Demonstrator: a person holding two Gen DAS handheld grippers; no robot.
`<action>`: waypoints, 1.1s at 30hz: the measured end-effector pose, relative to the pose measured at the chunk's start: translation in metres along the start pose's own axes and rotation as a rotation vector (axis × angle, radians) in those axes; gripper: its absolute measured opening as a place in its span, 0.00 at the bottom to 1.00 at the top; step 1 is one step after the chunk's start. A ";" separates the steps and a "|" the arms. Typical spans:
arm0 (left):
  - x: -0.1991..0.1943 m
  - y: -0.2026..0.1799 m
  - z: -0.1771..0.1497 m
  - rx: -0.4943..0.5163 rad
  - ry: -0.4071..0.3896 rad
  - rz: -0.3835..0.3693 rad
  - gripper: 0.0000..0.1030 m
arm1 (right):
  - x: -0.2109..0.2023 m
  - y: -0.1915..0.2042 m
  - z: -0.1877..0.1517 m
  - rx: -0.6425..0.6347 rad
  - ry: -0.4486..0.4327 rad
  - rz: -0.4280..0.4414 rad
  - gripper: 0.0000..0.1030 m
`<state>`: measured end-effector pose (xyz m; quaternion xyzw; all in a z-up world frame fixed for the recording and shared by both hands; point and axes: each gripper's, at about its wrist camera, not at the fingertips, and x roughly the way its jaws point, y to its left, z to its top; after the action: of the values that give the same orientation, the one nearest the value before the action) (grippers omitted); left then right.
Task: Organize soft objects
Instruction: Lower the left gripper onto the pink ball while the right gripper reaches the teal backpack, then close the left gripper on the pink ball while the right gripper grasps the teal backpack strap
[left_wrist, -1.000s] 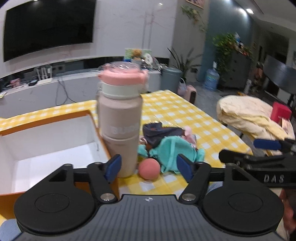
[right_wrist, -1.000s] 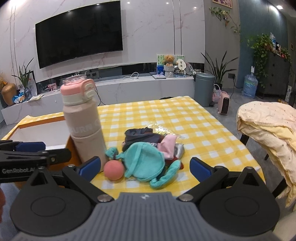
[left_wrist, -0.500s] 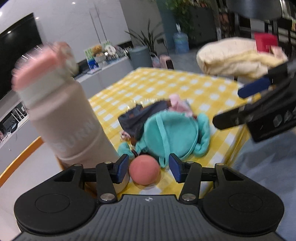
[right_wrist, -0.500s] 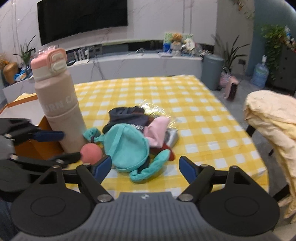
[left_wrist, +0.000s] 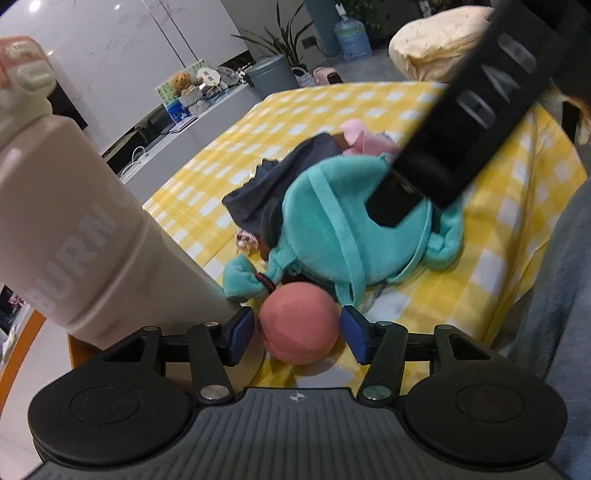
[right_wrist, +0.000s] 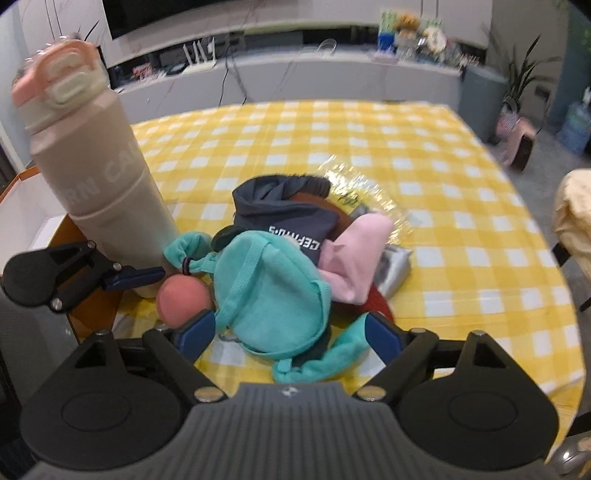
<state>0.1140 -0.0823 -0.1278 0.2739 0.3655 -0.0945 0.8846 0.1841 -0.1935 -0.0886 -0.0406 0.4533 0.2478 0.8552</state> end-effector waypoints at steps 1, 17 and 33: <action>0.001 0.000 -0.001 -0.005 0.000 -0.005 0.63 | 0.004 -0.003 0.003 0.010 0.015 0.015 0.84; -0.024 0.017 -0.009 -0.219 0.025 -0.089 0.52 | 0.009 0.004 0.002 -0.070 0.110 0.094 0.16; -0.029 0.021 -0.014 -0.267 0.015 -0.108 0.52 | 0.024 0.021 0.020 -0.187 0.052 0.072 0.67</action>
<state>0.0931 -0.0578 -0.1066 0.1344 0.3955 -0.0906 0.9041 0.2003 -0.1597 -0.0923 -0.1101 0.4514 0.3185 0.8262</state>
